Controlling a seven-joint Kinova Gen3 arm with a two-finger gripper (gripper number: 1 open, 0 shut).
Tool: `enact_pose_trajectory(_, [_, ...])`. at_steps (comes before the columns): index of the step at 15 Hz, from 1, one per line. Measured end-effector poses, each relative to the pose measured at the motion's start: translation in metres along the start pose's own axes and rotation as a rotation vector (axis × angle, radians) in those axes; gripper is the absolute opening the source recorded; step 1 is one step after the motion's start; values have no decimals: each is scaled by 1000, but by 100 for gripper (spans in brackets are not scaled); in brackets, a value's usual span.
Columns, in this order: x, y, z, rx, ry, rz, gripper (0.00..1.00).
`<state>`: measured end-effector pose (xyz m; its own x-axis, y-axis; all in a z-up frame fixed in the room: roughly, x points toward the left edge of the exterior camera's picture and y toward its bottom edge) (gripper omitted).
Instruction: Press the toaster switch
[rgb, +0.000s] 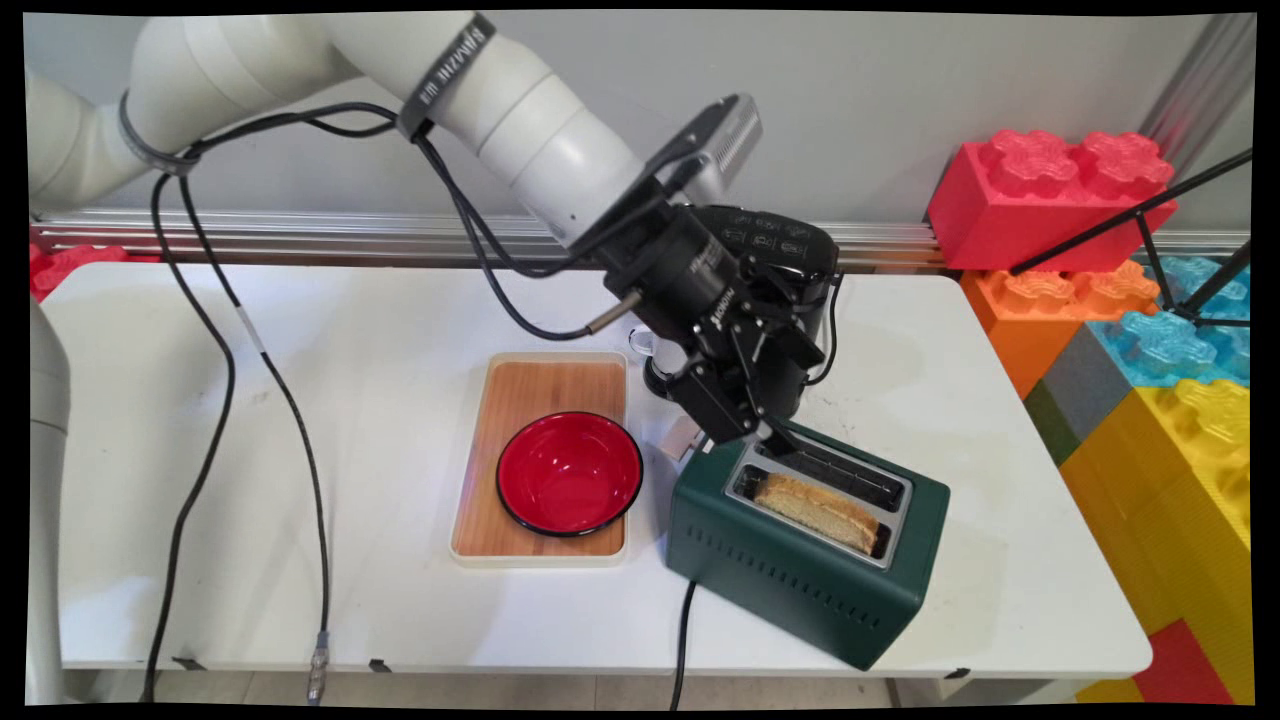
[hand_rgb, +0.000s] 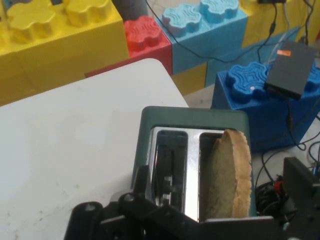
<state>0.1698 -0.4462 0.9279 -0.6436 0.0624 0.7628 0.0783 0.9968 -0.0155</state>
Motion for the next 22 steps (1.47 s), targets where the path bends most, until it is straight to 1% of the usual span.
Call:
enact_pose_trajectory(3, [-7,0,-12,13,14,-40,100])
enact_pose_trajectory(6, [-18,1,-22,23,32,-72,100])
enact_pose_trajectory(8, [-29,1,-27,29,41,-89,100])
enact_pose_trajectory(14, [-75,0,-36,40,76,-121,100])
enact_pose_trajectory(16, [-89,-1,-38,38,90,-127,100])
enact_pose_trajectory(19, [-109,-2,-40,25,111,-126,100])
enact_pose_trajectory(22, [-122,-2,-42,14,119,-117,100])
